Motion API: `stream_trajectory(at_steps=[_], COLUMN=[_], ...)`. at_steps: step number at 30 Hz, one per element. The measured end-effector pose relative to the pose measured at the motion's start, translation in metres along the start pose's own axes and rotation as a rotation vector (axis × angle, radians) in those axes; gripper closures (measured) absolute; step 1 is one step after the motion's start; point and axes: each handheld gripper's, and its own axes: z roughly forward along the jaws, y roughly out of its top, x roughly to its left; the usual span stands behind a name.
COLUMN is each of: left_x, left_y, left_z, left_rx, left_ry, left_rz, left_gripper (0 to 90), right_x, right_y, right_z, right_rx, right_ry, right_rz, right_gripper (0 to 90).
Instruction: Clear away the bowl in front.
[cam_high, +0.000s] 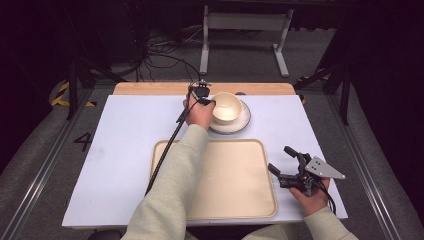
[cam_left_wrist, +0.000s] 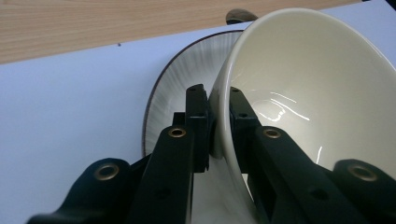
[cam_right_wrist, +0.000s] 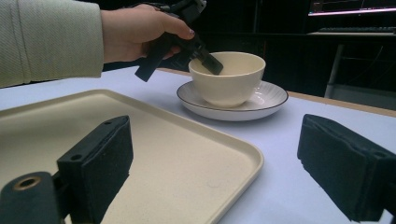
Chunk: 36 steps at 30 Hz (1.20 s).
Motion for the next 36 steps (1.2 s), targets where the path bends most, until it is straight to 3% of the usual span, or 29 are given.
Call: stream_trajectory(at_steps=[11,24,36], left_x=[0.003,0.008,0.005], left_y=[0.007,0.016,0.019], left_z=[-0.02,-0.061,-0.096], left_rx=[-0.008,-0.052,-0.058], left_ry=[-0.011,-0.026,-0.06], left_rz=[0.036,0.062,0.12], left_gripper=[82.1,82.1,82.1], right_x=[-0.001,-0.001,-0.001], right_y=[0.0,0.0,0.0], right_z=[0.0,0.001,0.001], right_rx=[0.004,0.005,0.006], right_ry=[0.002,0.005,0.01], right_rz=[0.002,0.011,0.01], right_gripper=[10.7,10.7,10.3])
